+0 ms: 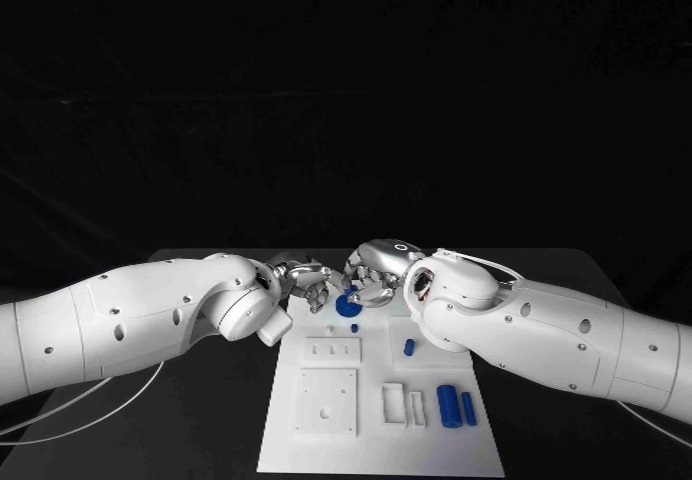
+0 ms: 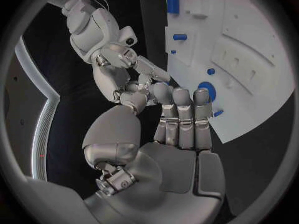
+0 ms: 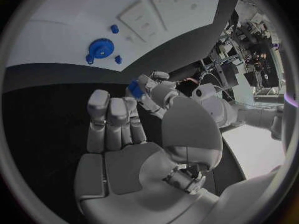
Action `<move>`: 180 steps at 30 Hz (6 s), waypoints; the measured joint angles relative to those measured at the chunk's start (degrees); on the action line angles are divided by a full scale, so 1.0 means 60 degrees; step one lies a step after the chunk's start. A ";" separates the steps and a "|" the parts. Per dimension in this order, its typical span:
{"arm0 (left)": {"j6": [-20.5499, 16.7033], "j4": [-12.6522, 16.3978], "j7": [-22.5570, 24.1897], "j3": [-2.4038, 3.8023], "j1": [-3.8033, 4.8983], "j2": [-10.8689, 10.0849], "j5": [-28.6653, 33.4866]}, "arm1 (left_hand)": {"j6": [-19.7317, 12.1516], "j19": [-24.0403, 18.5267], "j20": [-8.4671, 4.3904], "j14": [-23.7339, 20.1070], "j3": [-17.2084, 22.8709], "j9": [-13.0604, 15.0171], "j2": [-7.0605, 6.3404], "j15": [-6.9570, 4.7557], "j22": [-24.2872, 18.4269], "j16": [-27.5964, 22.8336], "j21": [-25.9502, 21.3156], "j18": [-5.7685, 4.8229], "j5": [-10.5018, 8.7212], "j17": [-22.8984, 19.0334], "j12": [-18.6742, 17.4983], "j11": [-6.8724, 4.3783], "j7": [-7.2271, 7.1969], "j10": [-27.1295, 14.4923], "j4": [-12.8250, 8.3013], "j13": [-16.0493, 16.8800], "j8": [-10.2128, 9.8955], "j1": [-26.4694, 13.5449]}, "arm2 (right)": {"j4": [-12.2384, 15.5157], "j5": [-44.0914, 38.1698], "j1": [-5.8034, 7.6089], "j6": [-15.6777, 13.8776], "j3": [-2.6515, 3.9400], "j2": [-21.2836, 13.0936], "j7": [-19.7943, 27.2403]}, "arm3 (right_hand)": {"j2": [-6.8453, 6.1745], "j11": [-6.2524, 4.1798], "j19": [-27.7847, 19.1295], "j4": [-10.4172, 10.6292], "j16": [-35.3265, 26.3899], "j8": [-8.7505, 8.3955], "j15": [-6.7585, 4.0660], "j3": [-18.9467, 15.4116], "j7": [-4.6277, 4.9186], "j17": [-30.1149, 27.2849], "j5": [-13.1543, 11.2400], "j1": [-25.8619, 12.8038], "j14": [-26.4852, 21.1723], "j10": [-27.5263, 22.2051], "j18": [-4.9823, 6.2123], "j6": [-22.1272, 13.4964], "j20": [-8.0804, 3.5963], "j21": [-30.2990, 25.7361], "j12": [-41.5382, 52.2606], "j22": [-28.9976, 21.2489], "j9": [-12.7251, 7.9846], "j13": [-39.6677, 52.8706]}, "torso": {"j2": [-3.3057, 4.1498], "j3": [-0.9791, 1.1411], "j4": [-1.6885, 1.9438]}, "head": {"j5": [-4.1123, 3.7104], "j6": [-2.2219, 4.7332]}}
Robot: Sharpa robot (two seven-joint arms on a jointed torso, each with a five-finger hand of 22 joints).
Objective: Assemble the parts on the task board
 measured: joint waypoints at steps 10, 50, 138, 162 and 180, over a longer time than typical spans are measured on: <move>0.0041 -0.0001 -0.0116 -0.0001 0.0003 -0.0001 -0.0024 | 0.0032 -0.0034 0.0034 -0.0031 0.0026 -0.0004 -0.1089 -0.0022 -0.0178 0.0112 0.0037 0.0001 -0.2769 -0.0170 0.0053 -0.0035 -0.0032 -0.0034 0.0837 -0.0070 -0.0017 -0.0637 | -0.0005 0.0000 -0.0020 0.0012 -0.0003 0.0014 -0.0004 | 0.0000 0.0000 0.0000 -0.0001 0.0000 -0.0007 0.0013 0.0000 0.0011 0.0000 0.0000 0.0000 0.0013 0.0000 0.0000 0.0010 0.0001 0.0000 -0.0001 0.0000 0.0005 0.0000 | 0.0002 0.0000 -0.0003 | 0.0027 -0.0001; 0.0282 0.0004 -0.0550 0.0004 0.0009 0.0044 -0.0533 | 0.0416 -0.0085 0.0050 -0.0115 0.0094 0.0205 -0.0845 -0.0072 -0.0332 0.0296 0.0259 0.0000 -0.3018 -0.0338 0.0185 -0.0105 -0.0139 -0.0035 0.0854 -0.0170 0.0123 -0.0319 | 0.0050 -0.0007 -0.0040 0.0095 -0.0028 0.0089 -0.0076 | -0.0037 0.0000 0.0038 0.0018 0.0001 -0.0002 0.0030 0.0020 0.0009 0.0007 0.0000 0.0037 0.0029 0.0000 0.0000 0.0049 -0.0003 0.0000 -0.0027 0.0000 0.0010 0.0001 | -0.0001 0.0006 -0.0016 | 0.0061 -0.0070; 0.0389 -0.0387 -0.0907 -0.0095 0.0011 0.0033 -0.1662 | 0.0728 -0.0080 0.0051 0.0301 0.0289 0.0392 0.0118 -0.0082 -0.0956 0.0707 0.0851 0.0002 -0.0189 -0.0817 0.0234 -0.0636 -0.0008 0.0502 -0.0210 -0.0351 0.0813 -0.0307 | -0.0395 0.1612 -0.0079 -0.1255 -0.0087 -0.1107 0.1180 | -0.1110 0.0872 -0.1584 0.0357 -0.1165 -0.1003 0.0784 -0.2101 0.1077 -0.0526 0.1798 -0.0964 -0.1550 -0.1760 -0.0014 -0.1955 0.0626 -0.1441 -0.0615 -0.0264 -0.0251 -0.0378 | -0.0001 0.0009 -0.0016 | 0.0147 -0.0174; 0.0780 -0.0352 -0.1635 -0.0380 -0.0256 -0.0307 -0.3972 | 0.0807 0.0330 -0.0052 0.0410 0.0268 0.0394 0.0122 -0.0281 -0.0663 0.1583 0.1204 0.0002 0.0089 -0.0477 0.1569 -0.0658 -0.0049 0.0569 -0.0216 0.0865 0.0804 -0.0303 | -0.1257 0.6264 0.0018 -0.2040 -0.0051 -0.1635 0.4714 | 0.0085 0.1451 -0.4108 -0.0584 -0.6497 -0.0421 0.1825 -0.1449 0.1246 -0.3544 0.2444 -0.0157 -0.2956 -0.2131 0.0428 -0.1784 0.2347 -0.5676 -0.4918 -0.2553 0.0002 -0.5822 | 0.0003 0.0017 -0.0002 | 0.0370 -0.0385; 0.0738 -0.0481 -0.1823 -0.0385 -0.0895 -0.0231 -0.4979 | 0.0807 0.0364 -0.0085 0.0405 0.0253 0.0400 0.0174 -0.0287 -0.0616 0.1658 0.1220 0.0002 0.0292 -0.0468 0.1667 -0.0664 -0.0050 0.0558 -0.0229 0.1037 0.0772 -0.0354 | -0.1714 0.8214 0.0075 -0.1825 -0.0021 -0.1624 0.5338 | 0.0237 0.1592 -0.4778 -0.0750 -0.8513 -0.0310 0.2238 -0.1858 0.1264 -0.4433 0.2960 -0.0205 -0.3000 -0.0690 0.0430 -0.1831 0.2861 -0.7027 -0.7858 -0.3431 -0.0257 -0.8566 | 0.0010 -0.0007 -0.0003 | 0.0414 -0.0720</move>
